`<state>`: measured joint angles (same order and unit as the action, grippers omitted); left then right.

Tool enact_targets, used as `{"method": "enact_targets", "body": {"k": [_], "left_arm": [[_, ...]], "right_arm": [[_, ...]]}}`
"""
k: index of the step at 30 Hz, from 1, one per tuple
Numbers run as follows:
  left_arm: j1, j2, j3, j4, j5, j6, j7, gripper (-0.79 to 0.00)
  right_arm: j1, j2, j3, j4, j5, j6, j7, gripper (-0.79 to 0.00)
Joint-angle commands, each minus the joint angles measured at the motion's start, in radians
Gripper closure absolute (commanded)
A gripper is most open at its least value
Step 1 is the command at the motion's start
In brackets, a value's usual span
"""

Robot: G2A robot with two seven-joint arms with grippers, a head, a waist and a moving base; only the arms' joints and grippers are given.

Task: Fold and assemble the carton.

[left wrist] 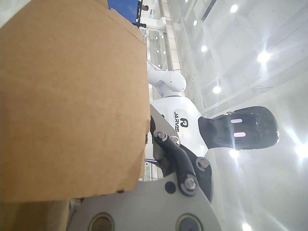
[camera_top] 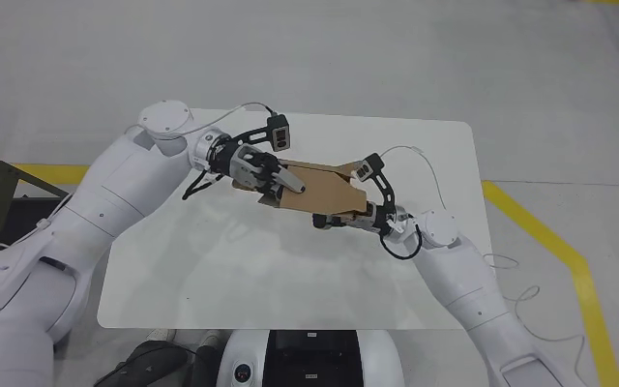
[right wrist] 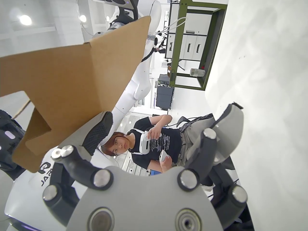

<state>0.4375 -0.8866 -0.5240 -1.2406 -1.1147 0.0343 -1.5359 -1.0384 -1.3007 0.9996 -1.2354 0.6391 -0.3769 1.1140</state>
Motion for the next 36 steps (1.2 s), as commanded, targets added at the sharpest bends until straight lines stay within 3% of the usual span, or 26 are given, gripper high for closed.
{"method": "enact_targets", "body": {"k": [1,17,36], "left_arm": [[-0.001,0.002,0.004,-0.004,-0.003,0.003,0.0,0.0],[-0.002,0.029,0.014,0.001,-0.038,0.004,0.0,0.0],[-0.025,0.069,-0.014,0.061,0.063,-0.064,0.0,0.0]], "right_arm": [[0.002,-0.001,0.005,0.003,0.011,-0.006,-0.003,-0.785],[-0.018,0.005,0.045,-0.014,0.042,-0.024,0.006,-0.785],[-0.031,0.021,0.09,0.025,-0.013,-0.022,0.018,-0.785]]}}
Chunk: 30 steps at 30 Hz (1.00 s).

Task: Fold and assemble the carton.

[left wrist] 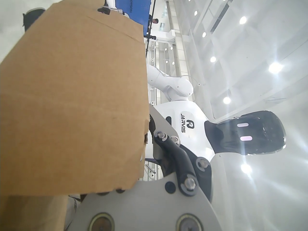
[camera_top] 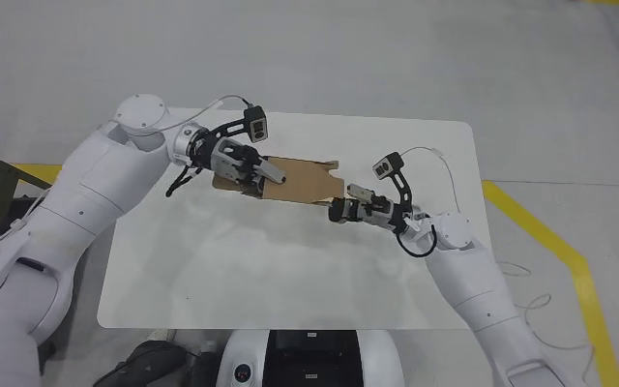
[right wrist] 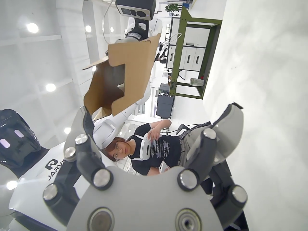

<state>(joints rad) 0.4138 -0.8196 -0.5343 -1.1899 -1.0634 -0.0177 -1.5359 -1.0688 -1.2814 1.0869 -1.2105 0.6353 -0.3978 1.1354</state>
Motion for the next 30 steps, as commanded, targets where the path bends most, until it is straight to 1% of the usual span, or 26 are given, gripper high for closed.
{"method": "enact_targets", "body": {"k": [1,5,18,20,25,28,30], "left_arm": [[-0.005,0.003,-0.007,0.021,0.034,-0.022,0.0,0.0],[-0.007,0.004,-0.008,0.025,0.043,-0.026,0.0,0.0],[-0.003,0.004,-0.01,0.024,0.04,-0.026,0.009,0.0],[0.014,0.006,-0.027,0.006,0.02,-0.014,0.04,0.0],[0.02,0.011,-0.057,-0.019,0.034,0.018,0.0,0.0],[0.01,0.013,-0.042,-0.047,0.058,0.021,0.0,0.0],[-0.002,0.015,-0.015,-0.061,0.082,0.018,0.0,0.0]], "right_arm": [[-0.002,0.003,0.005,-0.002,-0.017,-0.001,-0.006,-0.785],[-0.006,0.009,0.019,-0.022,-0.06,-0.013,-0.017,-0.785],[-0.008,0.01,0.024,-0.034,-0.061,-0.018,-0.02,-0.785],[-0.012,0.01,0.025,-0.042,-0.066,-0.012,-0.037,-0.785],[-0.018,0.015,0.035,-0.069,-0.077,0.007,-0.044,-0.785],[-0.02,0.018,0.043,-0.065,-0.069,0.005,-0.027,-0.785],[-0.021,0.02,0.048,-0.059,-0.068,0.0,-0.018,-0.785]]}}
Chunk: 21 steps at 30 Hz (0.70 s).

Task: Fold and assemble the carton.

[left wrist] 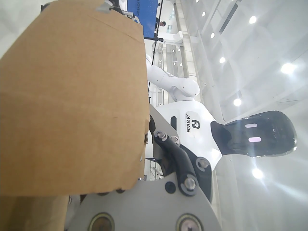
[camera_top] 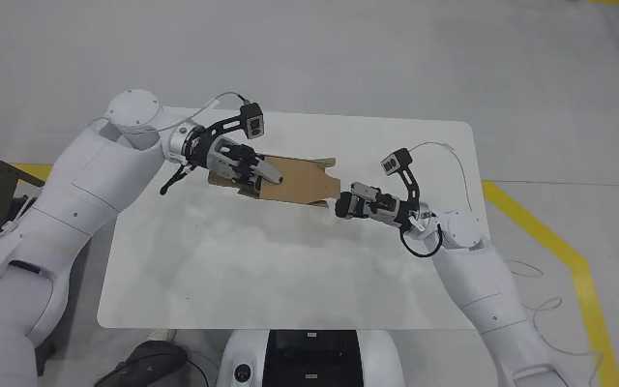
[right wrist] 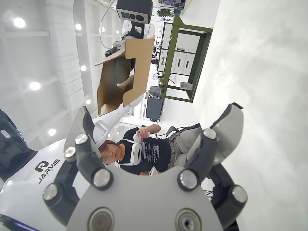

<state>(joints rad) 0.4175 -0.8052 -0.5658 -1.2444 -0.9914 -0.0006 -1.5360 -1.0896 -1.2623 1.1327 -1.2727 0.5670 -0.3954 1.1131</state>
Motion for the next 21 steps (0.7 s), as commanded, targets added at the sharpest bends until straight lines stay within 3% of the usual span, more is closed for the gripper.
{"method": "enact_targets", "body": {"k": [1,8,21], "left_arm": [[-0.014,0.002,0.028,-0.011,0.004,0.0,0.0,0.0],[-0.071,0.01,0.143,-0.089,-0.097,-0.045,0.0,0.0],[-0.072,0.01,0.156,-0.074,-0.104,-0.034,0.0,0.0]], "right_arm": [[-0.001,0.002,0.004,0.006,0.002,-0.005,0.008,-0.785],[-0.001,0.005,0.014,0.029,0.001,-0.046,0.022,-0.785],[-0.007,0.005,0.018,0.032,0.007,-0.07,0.017,-0.785]]}}
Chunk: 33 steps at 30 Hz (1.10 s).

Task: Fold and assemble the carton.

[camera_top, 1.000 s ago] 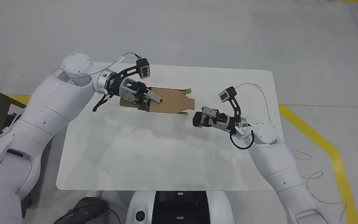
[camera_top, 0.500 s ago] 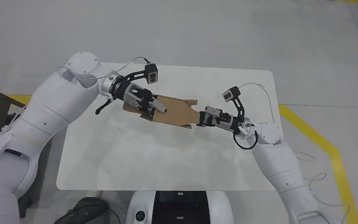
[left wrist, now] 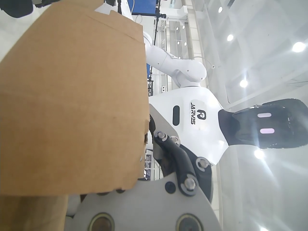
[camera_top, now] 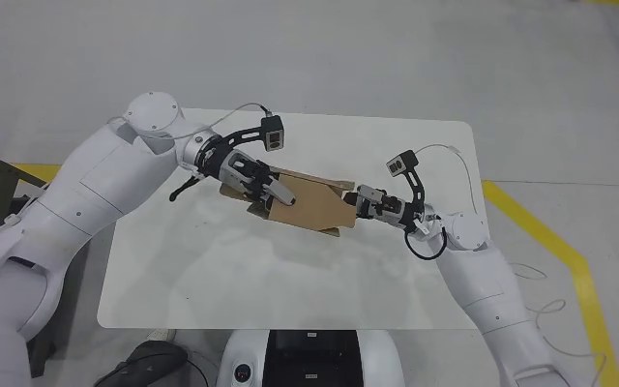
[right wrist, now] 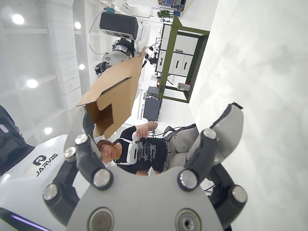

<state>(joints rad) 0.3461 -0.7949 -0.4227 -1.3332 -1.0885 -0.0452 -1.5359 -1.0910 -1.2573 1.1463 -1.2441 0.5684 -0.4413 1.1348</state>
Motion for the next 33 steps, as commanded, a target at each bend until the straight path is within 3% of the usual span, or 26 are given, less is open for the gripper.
{"method": "enact_targets", "body": {"k": [1,8,23,33], "left_arm": [[-0.014,-0.003,0.032,0.043,-0.012,0.021,0.0,0.0],[-0.094,-0.045,0.146,0.204,-0.051,-0.088,0.0,0.0],[-0.092,-0.046,0.148,0.205,-0.056,-0.087,0.008,0.0],[-0.051,-0.031,0.08,0.154,-0.056,-0.025,0.0,0.0]], "right_arm": [[-0.019,0.0,0.01,0.01,0.012,-0.071,-0.01,-0.785],[-0.026,0.001,0.02,0.015,-0.021,-0.168,-0.046,-0.785],[-0.03,0.001,0.015,-0.01,-0.053,-0.148,-0.087,-0.785],[0.004,-0.008,-0.027,0.053,-0.08,-0.187,-0.107,-0.785]]}}
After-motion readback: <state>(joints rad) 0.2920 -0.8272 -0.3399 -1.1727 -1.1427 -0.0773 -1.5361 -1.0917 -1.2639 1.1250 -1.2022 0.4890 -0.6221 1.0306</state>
